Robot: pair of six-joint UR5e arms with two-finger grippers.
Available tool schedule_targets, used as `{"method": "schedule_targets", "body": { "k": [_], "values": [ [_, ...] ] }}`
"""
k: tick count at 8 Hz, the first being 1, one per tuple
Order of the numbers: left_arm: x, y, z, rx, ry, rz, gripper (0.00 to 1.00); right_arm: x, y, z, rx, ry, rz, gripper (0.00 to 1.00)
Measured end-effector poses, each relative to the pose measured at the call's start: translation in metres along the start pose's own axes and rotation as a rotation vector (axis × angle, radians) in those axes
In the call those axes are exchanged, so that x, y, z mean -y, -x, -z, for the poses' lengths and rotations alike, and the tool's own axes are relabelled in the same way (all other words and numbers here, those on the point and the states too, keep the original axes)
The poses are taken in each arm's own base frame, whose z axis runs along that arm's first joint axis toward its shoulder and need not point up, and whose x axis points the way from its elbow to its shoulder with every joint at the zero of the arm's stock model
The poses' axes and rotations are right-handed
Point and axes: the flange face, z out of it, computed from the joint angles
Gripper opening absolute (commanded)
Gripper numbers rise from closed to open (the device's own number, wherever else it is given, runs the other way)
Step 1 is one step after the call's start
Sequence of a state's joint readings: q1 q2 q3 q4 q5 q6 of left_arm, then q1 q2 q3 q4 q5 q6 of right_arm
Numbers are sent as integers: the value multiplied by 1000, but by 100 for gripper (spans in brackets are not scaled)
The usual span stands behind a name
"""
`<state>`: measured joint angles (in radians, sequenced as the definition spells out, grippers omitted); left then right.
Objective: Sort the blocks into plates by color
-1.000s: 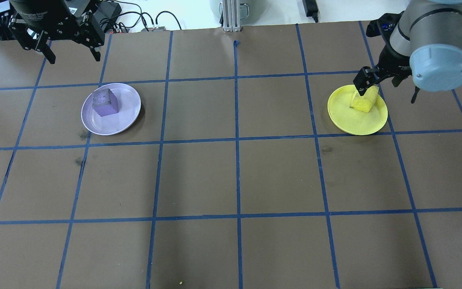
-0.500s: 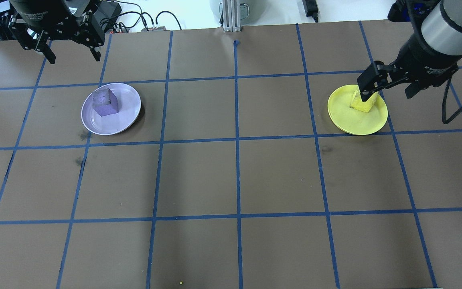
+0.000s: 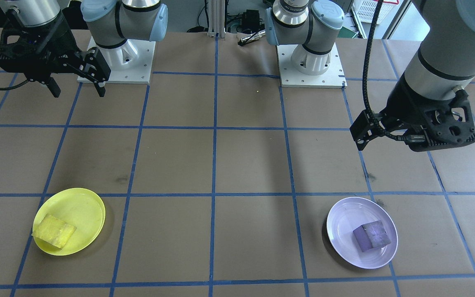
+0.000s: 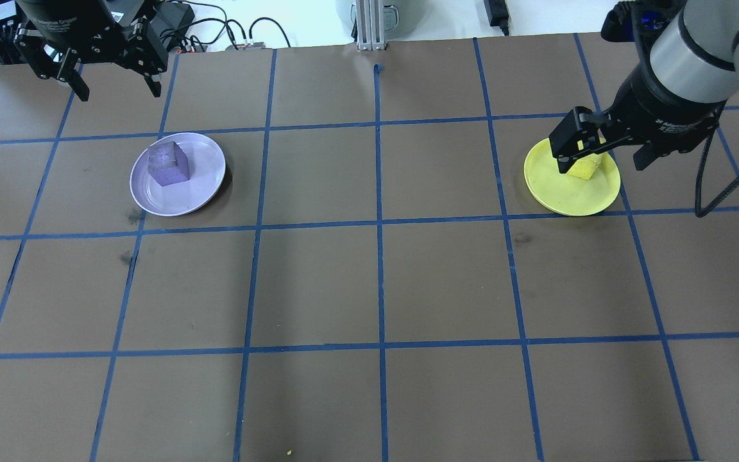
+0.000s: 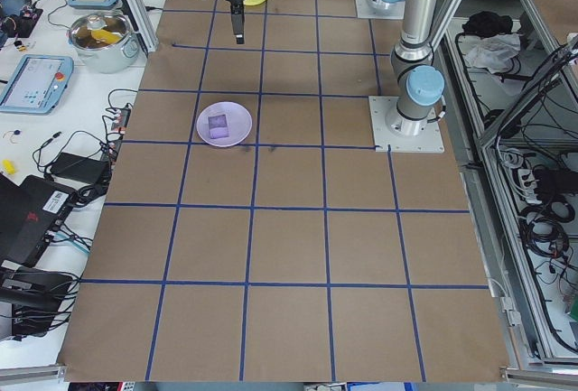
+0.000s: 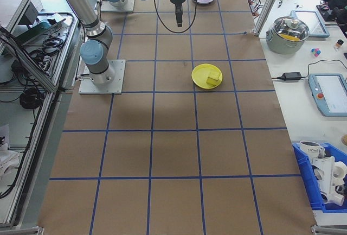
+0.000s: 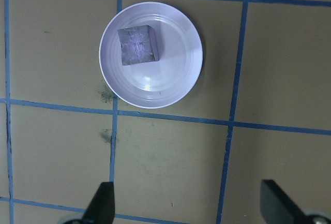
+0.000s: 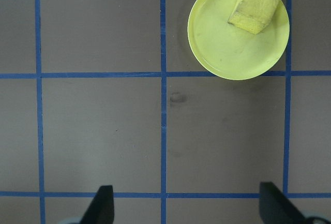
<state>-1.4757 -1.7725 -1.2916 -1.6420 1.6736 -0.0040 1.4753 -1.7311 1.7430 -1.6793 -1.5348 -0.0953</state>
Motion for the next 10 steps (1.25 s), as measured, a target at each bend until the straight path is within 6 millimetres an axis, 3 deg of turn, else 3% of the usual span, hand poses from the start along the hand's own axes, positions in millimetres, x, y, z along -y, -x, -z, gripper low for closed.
{"method": "schedule_targets", "body": {
  "k": [6, 10],
  "values": [
    [1, 1, 0, 0, -3, 1, 100, 20, -3, -15, -25, 22, 57, 100],
    [1, 1, 0, 0, -3, 1, 100, 23, -3, -17, -25, 23, 64, 100]
  ]
}}
